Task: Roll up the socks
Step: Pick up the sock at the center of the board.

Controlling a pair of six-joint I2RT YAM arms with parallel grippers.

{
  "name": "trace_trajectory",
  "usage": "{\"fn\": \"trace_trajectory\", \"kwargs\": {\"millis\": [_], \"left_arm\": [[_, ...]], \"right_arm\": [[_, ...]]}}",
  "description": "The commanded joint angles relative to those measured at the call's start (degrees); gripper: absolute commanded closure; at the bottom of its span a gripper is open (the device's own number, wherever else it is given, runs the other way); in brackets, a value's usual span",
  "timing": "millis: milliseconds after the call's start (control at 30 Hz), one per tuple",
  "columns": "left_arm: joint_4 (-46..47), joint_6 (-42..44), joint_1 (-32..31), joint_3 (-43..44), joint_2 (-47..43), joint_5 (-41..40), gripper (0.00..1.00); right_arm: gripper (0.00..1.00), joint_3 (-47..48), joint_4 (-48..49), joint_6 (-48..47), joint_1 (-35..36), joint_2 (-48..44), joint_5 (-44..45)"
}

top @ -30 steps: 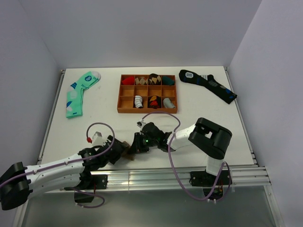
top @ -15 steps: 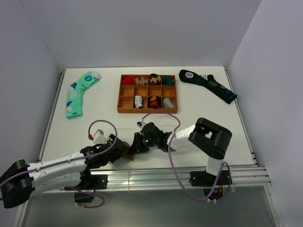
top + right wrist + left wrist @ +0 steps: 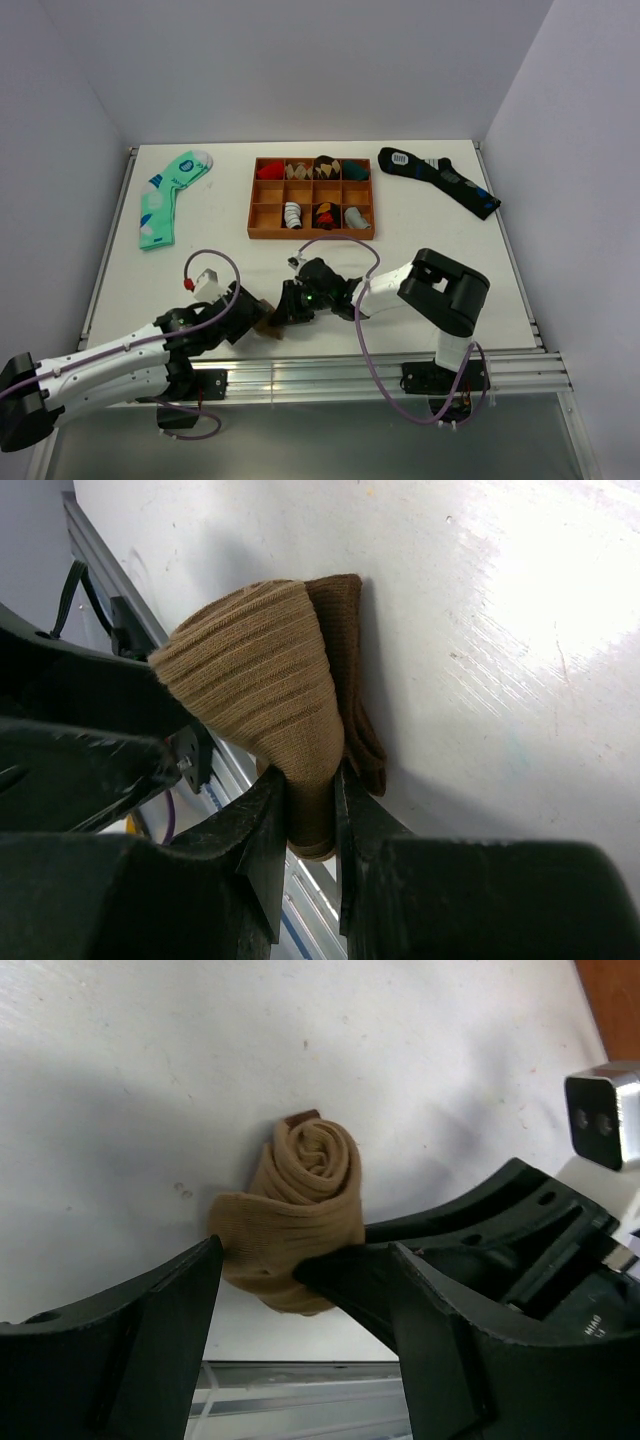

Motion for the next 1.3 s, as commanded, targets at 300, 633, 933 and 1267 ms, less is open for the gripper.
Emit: {"fn": "trace_trajectory", "kwargs": {"millis": [300, 633, 933, 1267], "left_arm": [[6.03, 0.64, 0.07, 0.42, 4.73, 1.55, 0.28], [7.61, 0.99, 0.25, 0.24, 6.05, 1.37, 0.27], [12.01, 1.34, 1.65, -1.60, 10.88, 2.86, 0.28], [17.01, -0.59, 2.09, -5.21, 14.22, 4.09, 0.33]], "right_arm": [[1.00, -2.96, -16.82, -4.47, 1.44, 6.58, 4.10], [1.00, -3.31, -16.55, -4.73, 1.44, 6.23, 4.01], [1.00, -4.01, -15.24, -4.56, 1.53, 6.14, 3.22], [1.00, -6.39, -9.53, -2.98, 1.35, 5.44, 0.06]]}}
